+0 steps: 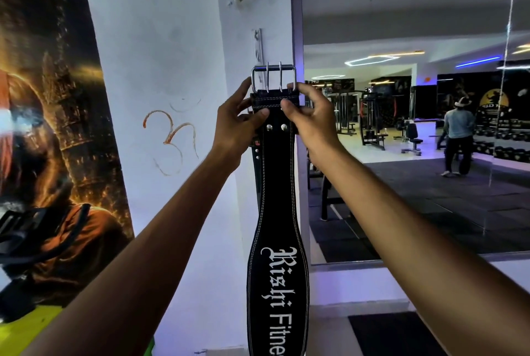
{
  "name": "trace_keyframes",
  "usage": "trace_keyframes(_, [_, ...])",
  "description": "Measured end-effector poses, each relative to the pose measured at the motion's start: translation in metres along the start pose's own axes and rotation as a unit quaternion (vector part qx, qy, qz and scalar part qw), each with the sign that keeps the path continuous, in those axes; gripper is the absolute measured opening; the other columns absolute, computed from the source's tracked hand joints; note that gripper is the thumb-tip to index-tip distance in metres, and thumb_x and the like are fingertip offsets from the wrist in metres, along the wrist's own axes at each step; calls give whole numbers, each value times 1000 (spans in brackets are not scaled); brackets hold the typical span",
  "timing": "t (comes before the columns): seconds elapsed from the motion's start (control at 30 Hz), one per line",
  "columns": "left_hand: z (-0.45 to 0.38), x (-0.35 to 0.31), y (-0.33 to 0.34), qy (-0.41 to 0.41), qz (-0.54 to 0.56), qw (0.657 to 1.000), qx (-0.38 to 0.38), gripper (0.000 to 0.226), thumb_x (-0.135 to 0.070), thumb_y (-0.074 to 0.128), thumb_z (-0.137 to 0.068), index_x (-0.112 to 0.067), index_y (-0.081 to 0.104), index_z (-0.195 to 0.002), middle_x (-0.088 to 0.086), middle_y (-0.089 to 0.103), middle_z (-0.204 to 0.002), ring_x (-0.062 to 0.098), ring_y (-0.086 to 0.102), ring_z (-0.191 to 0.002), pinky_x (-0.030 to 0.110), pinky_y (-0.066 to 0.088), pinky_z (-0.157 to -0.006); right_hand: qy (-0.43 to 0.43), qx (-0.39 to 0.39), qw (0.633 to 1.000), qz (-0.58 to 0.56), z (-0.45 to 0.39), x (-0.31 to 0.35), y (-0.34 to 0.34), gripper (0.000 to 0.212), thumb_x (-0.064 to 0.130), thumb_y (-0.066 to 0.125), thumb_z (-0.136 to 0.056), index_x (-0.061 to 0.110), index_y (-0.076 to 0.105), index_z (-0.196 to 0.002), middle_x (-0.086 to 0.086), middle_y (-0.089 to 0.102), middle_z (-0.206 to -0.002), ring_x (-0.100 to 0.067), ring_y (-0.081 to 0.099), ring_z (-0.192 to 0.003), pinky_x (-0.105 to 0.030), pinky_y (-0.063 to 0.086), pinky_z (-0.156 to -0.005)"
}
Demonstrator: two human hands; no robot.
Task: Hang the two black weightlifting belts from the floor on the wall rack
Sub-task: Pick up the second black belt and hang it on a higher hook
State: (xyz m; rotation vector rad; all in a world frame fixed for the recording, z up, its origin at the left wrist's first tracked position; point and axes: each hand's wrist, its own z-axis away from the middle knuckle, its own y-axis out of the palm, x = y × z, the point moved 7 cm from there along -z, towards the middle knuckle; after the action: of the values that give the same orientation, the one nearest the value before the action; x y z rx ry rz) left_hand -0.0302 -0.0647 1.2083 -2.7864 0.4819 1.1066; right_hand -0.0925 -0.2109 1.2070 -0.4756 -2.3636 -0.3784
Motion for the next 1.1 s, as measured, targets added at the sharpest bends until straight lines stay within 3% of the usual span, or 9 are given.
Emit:
trace_keyframes(0.1, [14, 16, -10, -25, -16, 999, -15, 79, 2, 66, -90, -18, 26, -155, 7, 63, -124, 13, 70, -86, 24, 60, -75, 18, -9, 1000, -22, 1, -8, 5, 42, 3, 70, -85, 9, 58, -125, -6, 71, -83, -1, 68, -63, -15, 57, -63])
trace_keyframes(0.23, [70, 83, -2, -96, -15, 992, 82, 47, 12, 66, -85, -16, 63, -122, -7, 76, -92, 6, 69, -82, 23, 58, -81, 14, -33, 999, -31, 1, -7, 6, 44, -3, 70, -83, 6, 59, -124, -14, 72, -95, -4, 67, -69, -12, 54, -68])
trace_keyframes(0.3, [114, 128, 1, -157, -12, 981, 113, 31, 15, 63, -85, -6, 68, -108, -13, 77, -78, -1, 70, -74, 16, 57, -73, 14, -37, 999, -35, 0, -9, 4, 42, -4, 69, -83, 6, 59, -123, -8, 71, -90, -1, 66, -68, -11, 54, -69])
trace_keyframes(0.43, [188, 192, 0, -248, -47, 954, 160, 19, 10, 66, -87, -8, 66, -83, -13, 71, -66, -1, 65, -63, 16, 54, -65, 16, -52, 998, -27, -1, -11, -5, 43, -5, 69, -82, 5, 60, -124, 13, 65, -75, 7, 64, -60, -12, 55, -71])
trace_keyframes(0.6, [171, 170, 3, -223, -13, 964, 146, 4, 0, 69, -88, 1, 71, -91, -3, 74, -80, 7, 67, -73, 18, 55, -70, 29, -59, 998, -14, 11, -17, -16, 44, -3, 68, -84, 4, 58, -126, 17, 59, -81, 9, 62, -59, -5, 49, -62])
trace_keyframes(0.67, [148, 146, 7, -192, 4, 974, 120, 13, -2, 70, -88, 8, 70, -97, 7, 72, -87, 14, 67, -80, 21, 56, -74, 42, -59, 997, -11, 15, -22, -16, 44, -2, 68, -85, 5, 57, -128, 18, 58, -81, 10, 60, -58, -3, 49, -62])
trace_keyframes(0.77, [144, 141, 14, -206, 16, 973, 107, 12, 2, 70, -86, -6, 73, -93, -4, 77, -77, 7, 71, -70, 19, 57, -68, 50, -62, 997, -17, 17, -24, -15, 45, 0, 68, -85, 7, 57, -128, 13, 60, -94, 7, 59, -62, -2, 48, -62])
trace_keyframes(0.87, [177, 168, 14, -256, -16, 959, 119, 14, 0, 75, -83, -13, 72, -84, -6, 75, -71, 6, 70, -65, 22, 57, -66, 48, -61, 997, -28, 17, -20, -18, 45, -1, 69, -84, 7, 57, -127, 13, 63, -85, 8, 63, -63, -2, 48, -61])
trace_keyframes(1.1, [219, 192, 6, -289, -19, 934, 208, 13, -8, 74, -86, -22, 76, -84, -6, 77, -85, 10, 72, -83, 24, 56, -77, 34, -72, 996, -31, 22, -21, -30, 45, -4, 66, -85, 3, 56, -128, 17, 60, -80, 12, 63, -62, -4, 49, -63])
